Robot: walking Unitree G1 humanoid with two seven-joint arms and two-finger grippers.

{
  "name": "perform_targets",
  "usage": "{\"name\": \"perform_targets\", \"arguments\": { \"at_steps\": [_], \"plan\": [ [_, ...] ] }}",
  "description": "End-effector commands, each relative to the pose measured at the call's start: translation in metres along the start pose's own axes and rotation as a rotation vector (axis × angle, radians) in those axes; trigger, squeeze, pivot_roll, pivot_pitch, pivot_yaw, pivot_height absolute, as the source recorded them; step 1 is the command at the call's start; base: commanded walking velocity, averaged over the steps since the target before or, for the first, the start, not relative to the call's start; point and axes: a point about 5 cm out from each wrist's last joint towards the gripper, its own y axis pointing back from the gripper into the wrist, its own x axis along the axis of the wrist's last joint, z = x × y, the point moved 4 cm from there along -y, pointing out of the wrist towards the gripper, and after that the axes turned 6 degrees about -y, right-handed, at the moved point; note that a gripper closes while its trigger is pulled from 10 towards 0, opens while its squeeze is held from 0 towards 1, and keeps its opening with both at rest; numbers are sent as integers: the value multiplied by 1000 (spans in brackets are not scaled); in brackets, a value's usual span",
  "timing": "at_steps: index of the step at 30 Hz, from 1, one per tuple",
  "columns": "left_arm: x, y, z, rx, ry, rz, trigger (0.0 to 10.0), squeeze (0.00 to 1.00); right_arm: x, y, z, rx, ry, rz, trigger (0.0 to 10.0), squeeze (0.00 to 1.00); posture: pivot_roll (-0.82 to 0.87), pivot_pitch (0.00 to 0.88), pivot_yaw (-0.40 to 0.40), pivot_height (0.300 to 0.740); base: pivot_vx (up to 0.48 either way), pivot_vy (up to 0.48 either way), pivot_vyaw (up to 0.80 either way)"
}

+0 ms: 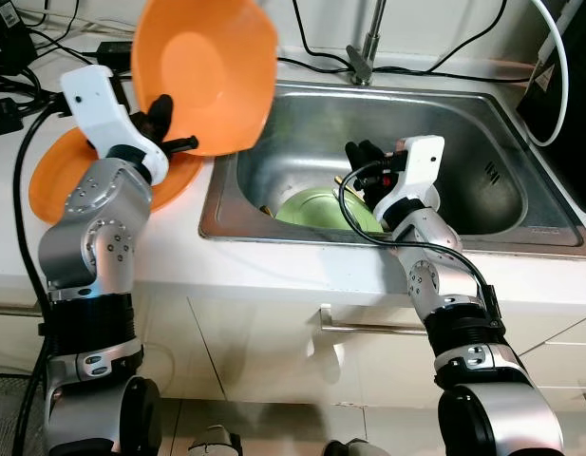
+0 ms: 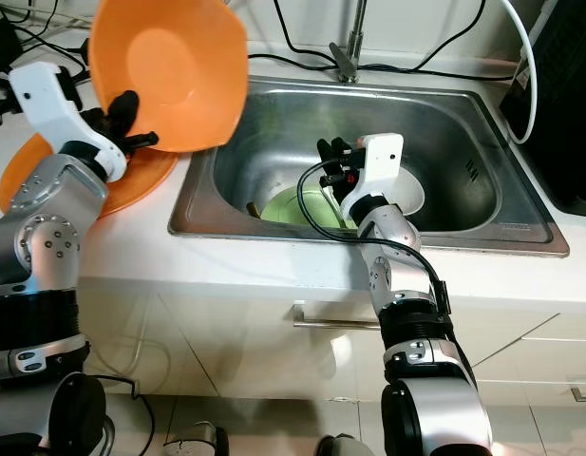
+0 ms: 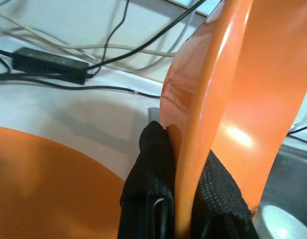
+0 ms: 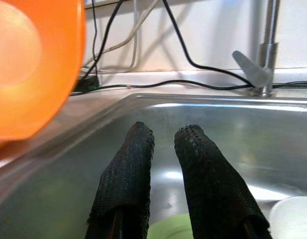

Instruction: Kitchen organization

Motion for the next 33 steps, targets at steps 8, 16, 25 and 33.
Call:
{"name": "perform_targets", "arguments": {
  "at_steps": [8, 16, 25, 33],
  "plan": [
    [5, -3, 34, -123, 15, 41, 10000, 0, 10, -6, -1, -3, -32, 29, 10000, 1000, 61, 43, -24, 718, 0, 0, 0],
    [-1, -3, 43, -155, 22, 30, 10000, 0, 15, -10, -6, 24, -60, 35, 10000, 604, 58, 49, -25, 718, 0, 0, 0],
    [-3, -2, 50, -214, 17, 32, 10000, 0, 18, -15, -16, 76, -162, 38, 10000, 0, 60, 56, -25, 718, 0, 0, 0],
    [-5, 1, 59, -274, 12, 28, 10000, 0, 18, -15, -21, 98, -186, 34, 10000, 0, 61, 61, -25, 718, 0, 0, 0]
  ]
}}
